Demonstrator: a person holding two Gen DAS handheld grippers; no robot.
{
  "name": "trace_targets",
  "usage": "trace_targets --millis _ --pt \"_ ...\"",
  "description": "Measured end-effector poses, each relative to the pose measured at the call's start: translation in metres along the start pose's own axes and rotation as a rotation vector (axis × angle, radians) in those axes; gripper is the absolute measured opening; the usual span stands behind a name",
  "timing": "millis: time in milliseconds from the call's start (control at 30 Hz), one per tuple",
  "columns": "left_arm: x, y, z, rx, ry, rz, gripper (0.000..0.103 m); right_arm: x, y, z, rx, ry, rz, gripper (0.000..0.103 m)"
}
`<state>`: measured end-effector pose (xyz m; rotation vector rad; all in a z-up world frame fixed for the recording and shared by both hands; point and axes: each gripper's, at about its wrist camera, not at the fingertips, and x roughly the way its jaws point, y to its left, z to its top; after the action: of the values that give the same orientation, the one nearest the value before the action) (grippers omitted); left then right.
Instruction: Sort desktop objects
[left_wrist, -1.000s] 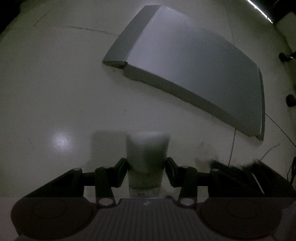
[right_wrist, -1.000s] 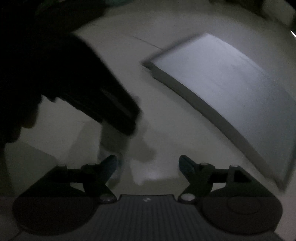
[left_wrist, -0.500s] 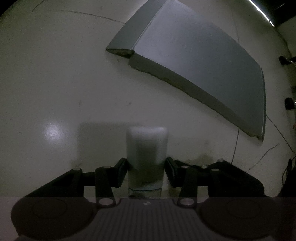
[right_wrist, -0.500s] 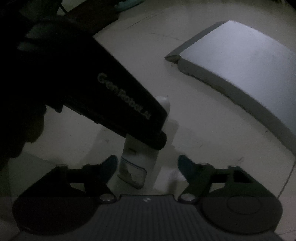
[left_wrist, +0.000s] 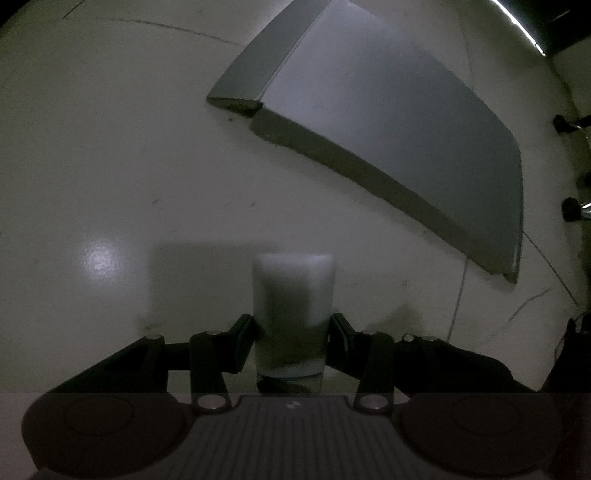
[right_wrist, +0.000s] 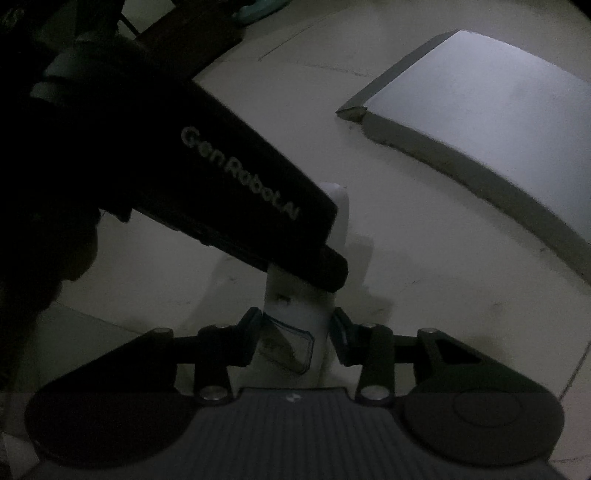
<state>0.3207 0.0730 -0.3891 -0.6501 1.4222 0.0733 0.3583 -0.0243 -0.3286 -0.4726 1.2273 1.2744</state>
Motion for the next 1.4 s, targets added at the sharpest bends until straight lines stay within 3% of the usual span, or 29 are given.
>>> trace_targets --millis 433,733,800,933,1000,1233,1400 --pt "-0.085 -0.044 -0.007 0.042 -0.044 -0.042 0.040 -0.079 0.004 0.034 -0.022 -0.030 -0.057 0.041" --pt "-0.152 -0.065 -0.060 0.067 -0.059 -0.038 0.040 -0.126 0.042 0.036 -0.068 -0.020 -0.093 0.036" --pt "-0.160 -0.066 -0.076 0.075 -0.057 -0.034 0.040 -0.166 0.079 -0.002 -0.092 -0.017 -0.100 0.033" --pt "-0.170 -0.067 -0.110 0.101 -0.045 0.001 0.040 -0.179 0.097 -0.022 -0.084 -0.030 -0.099 0.015" --pt "-0.172 -0.065 -0.130 0.093 -0.027 0.000 0.040 -0.168 0.107 -0.024 -0.066 -0.021 -0.084 0.015" --pt "-0.155 -0.058 -0.202 0.112 0.038 0.038 0.035 -0.170 0.125 -0.093 -0.040 0.036 -0.060 0.015" --pt "-0.126 -0.055 -0.224 0.125 0.093 0.070 0.034 -0.150 0.118 -0.130 0.020 0.068 -0.062 0.015"
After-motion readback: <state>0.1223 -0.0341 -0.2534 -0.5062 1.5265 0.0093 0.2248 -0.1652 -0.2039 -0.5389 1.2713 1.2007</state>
